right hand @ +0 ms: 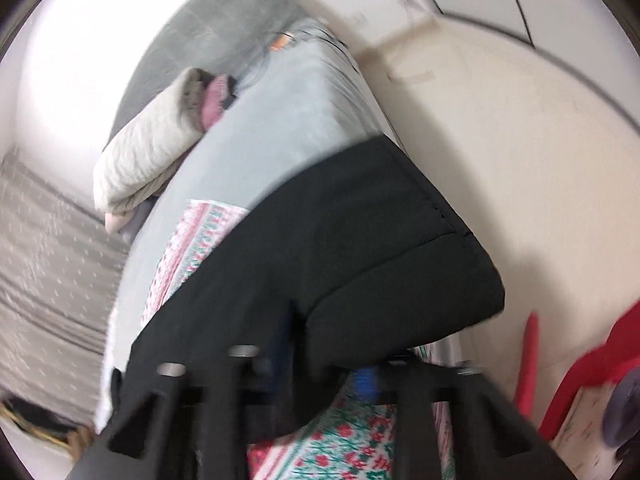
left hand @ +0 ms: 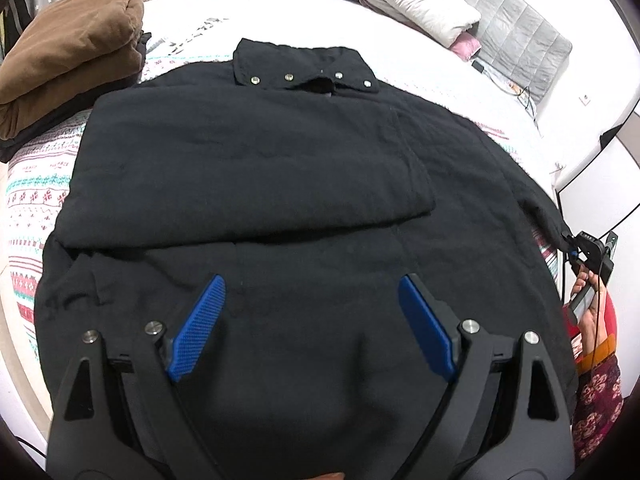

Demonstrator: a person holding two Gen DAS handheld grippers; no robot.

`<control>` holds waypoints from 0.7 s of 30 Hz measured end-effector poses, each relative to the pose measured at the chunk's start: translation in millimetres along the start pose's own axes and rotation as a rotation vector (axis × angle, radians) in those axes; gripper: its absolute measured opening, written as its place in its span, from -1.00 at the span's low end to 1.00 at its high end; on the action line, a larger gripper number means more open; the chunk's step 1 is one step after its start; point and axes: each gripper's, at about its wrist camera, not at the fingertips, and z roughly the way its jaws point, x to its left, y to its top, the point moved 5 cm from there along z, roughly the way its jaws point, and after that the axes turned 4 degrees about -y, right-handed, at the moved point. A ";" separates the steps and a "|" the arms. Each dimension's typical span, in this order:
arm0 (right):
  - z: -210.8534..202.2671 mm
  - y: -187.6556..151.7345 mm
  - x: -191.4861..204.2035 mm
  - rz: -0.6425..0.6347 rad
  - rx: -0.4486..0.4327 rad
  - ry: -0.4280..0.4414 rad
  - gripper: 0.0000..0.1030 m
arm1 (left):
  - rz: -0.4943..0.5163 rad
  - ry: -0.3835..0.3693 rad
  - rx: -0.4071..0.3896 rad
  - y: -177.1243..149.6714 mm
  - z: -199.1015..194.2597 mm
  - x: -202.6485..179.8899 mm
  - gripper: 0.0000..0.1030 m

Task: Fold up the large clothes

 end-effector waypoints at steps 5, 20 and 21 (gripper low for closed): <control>-38.6 12.8 53.5 -0.170 -0.108 0.009 -0.78 | 0.007 -0.011 -0.024 16.2 -6.4 2.0 0.72; -110.9 -98.4 303.9 -0.788 -0.159 0.297 -0.79 | -0.039 -0.048 -0.075 41.2 -14.4 15.7 0.72; -110.2 -115.8 320.0 -0.825 -0.135 0.326 -0.79 | -0.048 -0.048 -0.080 42.1 -14.2 17.9 0.72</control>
